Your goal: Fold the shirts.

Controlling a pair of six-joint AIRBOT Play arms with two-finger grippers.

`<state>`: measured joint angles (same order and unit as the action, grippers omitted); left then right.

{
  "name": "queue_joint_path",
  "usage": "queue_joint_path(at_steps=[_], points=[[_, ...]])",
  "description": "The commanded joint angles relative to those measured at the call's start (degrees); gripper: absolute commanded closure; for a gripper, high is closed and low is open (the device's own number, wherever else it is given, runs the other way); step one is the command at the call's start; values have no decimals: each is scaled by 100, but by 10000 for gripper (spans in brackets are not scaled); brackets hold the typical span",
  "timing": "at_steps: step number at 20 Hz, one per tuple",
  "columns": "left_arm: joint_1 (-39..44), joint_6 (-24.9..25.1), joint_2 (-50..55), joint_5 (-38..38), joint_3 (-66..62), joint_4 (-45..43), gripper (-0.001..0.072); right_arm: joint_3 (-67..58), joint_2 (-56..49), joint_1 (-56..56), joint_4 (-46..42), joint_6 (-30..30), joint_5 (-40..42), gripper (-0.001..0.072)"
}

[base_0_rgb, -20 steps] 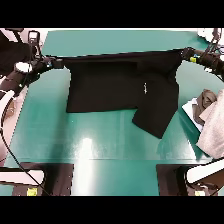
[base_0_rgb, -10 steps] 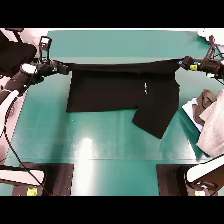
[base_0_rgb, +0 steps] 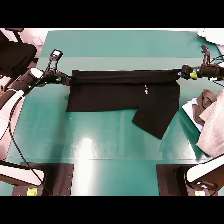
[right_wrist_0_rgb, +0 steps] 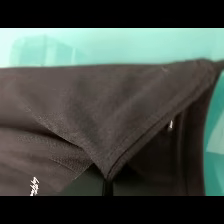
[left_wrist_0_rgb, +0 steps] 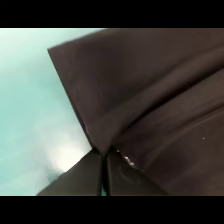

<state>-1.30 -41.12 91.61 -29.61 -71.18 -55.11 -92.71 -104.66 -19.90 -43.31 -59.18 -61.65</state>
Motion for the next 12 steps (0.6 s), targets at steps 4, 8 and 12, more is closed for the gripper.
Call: queue_joint_path(at_steps=[4, 8, 12], points=[[-4, -85, 149, 175, -9, -133, 683, 199, 0, 72, -492, -278, 63, 691], [-4, -35, 149, 295, -7, -133, 683, 498, 0, 87, -498, -275, 457, 691], [13, -20, 146, 367, -9, -140, 683, 507, 0, 31, -776, -365, 546, 691]])
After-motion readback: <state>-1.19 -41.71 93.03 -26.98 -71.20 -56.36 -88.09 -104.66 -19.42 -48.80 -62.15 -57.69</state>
